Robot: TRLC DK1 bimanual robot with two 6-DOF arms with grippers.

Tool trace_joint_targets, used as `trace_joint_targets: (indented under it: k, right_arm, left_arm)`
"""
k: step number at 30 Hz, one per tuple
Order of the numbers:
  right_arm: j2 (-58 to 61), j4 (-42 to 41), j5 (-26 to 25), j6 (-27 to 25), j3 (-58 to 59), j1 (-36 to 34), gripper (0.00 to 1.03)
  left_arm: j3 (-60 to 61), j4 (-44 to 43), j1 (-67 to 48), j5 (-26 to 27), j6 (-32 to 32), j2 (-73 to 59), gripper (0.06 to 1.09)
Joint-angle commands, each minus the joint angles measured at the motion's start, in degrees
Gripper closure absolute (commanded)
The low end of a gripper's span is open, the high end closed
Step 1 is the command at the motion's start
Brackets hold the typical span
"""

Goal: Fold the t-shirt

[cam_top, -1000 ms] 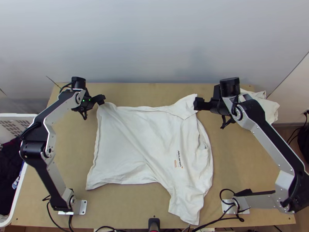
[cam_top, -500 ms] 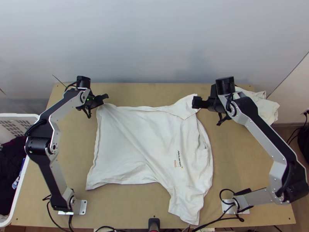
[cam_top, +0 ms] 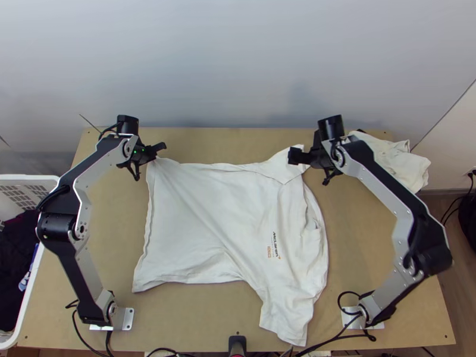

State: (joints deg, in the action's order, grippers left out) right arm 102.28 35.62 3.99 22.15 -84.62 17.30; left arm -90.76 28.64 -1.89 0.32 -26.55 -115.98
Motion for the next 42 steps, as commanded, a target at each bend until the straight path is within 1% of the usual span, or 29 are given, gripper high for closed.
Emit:
trace_joint_targets:
  k: [1, 4, 7, 9, 12, 22, 30, 33, 37, 38, 40, 42]
  right_arm:
    - [7.5, 0.0, 2.1, 1.6, -2.7, -0.9, 0.04]
    - [10.7, -0.1, 2.1, 3.2, -5.1, -3.4, 0.07]
    - [12.9, -0.1, 2.0, 2.6, -7.0, -4.6, 0.07]
    - [13.8, -0.1, 2.0, 1.5, -7.5, -4.6, 0.07]
    - [15.1, -0.1, 2.0, 1.2, -8.1, -4.3, 0.07]
    - [15.9, 0.7, 2.0, 1.2, -5.6, -4.8, 0.07]
    - [19.0, 0.9, 2.1, 1.7, -8.0, -4.3, 0.08]
    - [20.0, 1.0, 2.1, 1.9, -9.5, -3.9, 0.16]
    - [20.6, 1.2, 2.1, 2.0, -11.4, -3.3, 0.17]
    - [20.6, 1.2, 2.1, 2.0, -11.6, -3.1, 0.25]
    - [20.6, 1.2, 2.1, 2.0, -12.1, -3.1, 0.45]
    - [20.6, 1.2, 2.1, 2.0, -12.4, -3.1, 0.59]
  left_arm:
    - [0.1, 0.0, -0.5, -1.1, 0.7, 1.8, 1.05]
    - [0.0, 0.0, -0.6, -1.2, 1.3, 2.6, 1.05]
    - [0.0, 0.4, -0.6, -1.2, 1.5, 3.3, 1.05]
    - [0.0, 0.6, -0.6, -1.3, 1.5, 3.5, 1.05]
    - [0.0, 0.6, -0.6, -1.3, 1.6, 3.5, 1.05]
    - [-0.2, 0.9, -0.6, -1.5, 1.7, 3.5, 1.05]
    - [-0.6, 1.6, -0.6, -1.5, 1.6, 3.2, 1.05]
    - [-0.9, 1.9, -0.4, -1.5, 1.6, 3.2, 1.05]
    - [-0.9, 2.0, 0.0, -1.5, 1.6, 3.2, 1.04]
    - [-0.9, 2.3, 0.0, -1.5, 1.6, 3.2, 1.05]
    - [-0.9, 2.6, 0.1, -1.5, 1.6, 3.2, 1.05]
    - [-0.8, 2.6, 0.2, -1.5, 1.6, 3.2, 1.05]
